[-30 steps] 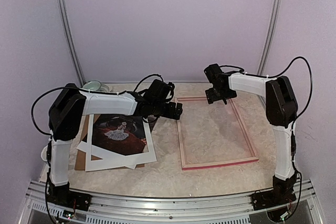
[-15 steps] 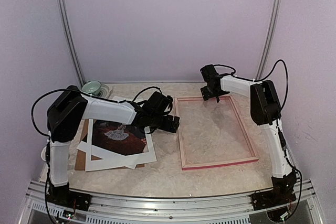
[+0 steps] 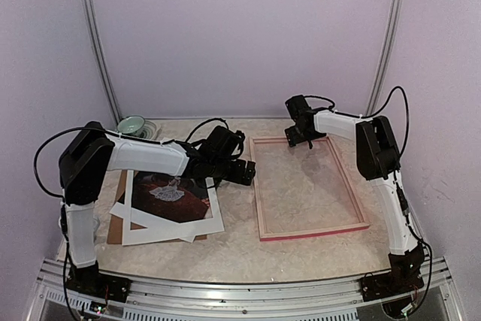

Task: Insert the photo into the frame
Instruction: Adjust the frame body at the center of the board.

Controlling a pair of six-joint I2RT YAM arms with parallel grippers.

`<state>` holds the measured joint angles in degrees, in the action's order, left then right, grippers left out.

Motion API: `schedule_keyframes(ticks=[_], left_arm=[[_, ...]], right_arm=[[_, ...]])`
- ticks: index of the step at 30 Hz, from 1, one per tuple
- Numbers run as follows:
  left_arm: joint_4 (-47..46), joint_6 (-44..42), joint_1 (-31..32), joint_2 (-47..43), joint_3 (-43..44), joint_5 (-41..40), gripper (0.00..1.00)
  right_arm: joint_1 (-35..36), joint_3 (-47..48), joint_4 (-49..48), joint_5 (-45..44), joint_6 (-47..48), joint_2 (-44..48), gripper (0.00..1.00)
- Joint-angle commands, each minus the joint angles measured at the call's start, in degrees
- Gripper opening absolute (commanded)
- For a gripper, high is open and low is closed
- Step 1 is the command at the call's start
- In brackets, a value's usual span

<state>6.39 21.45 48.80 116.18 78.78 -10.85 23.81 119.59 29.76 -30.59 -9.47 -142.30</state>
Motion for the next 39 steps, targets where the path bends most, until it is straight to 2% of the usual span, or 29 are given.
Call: schedule_keyframes(ticks=[1,6,10,16,22,25,29,34,39], left_arm=[[-0.64,0.26,-0.02,-2.70,-1.08,-0.85,0.99],[-0.76,0.26,-0.02,-3.48,-1.43,-1.03,0.99],[-0.87,0.25,-0.02,-3.70,-1.19,-1.14,0.99],[-0.88,0.34,-0.09,-4.09,-1.49,-1.69,0.99],[0.11,0.79,-1.51,-5.91,-2.07,-2.58,0.99],[1.06,1.85,-3.42,-7.65,-3.21,-2.83,0.99],[3.07,1.89,-5.44,-9.98,-5.05,-5.13,0.99],[3.78,2.58,-6.34,-11.71,-7.41,-6.48,0.99],[2.75,4.55,-7.23,-11.50,-8.64,-4.16,0.99]], right_arm=[[-0.22,-2.00,0.77,1.07,0.56,-2.08,0.99],[-0.24,-6.48,-2.00,2.29,1.20,0.33,0.99],[-0.20,-3.56,0.20,1.60,1.20,-0.37,0.99],[0.16,-0.03,0.47,3.60,2.07,3.31,0.99],[1.43,-0.93,1.82,6.11,2.01,8.24,0.99],[1.59,-5.78,1.92,9.20,0.70,12.99,0.99],[0.92,-17.90,-0.59,15.44,-1.41,22.50,0.99],[-4.28,-32.70,-3.91,28.92,-6.28,32.88,0.99],[-9.39,-45.10,-7.09,35.39,-8.59,39.88,0.99]])
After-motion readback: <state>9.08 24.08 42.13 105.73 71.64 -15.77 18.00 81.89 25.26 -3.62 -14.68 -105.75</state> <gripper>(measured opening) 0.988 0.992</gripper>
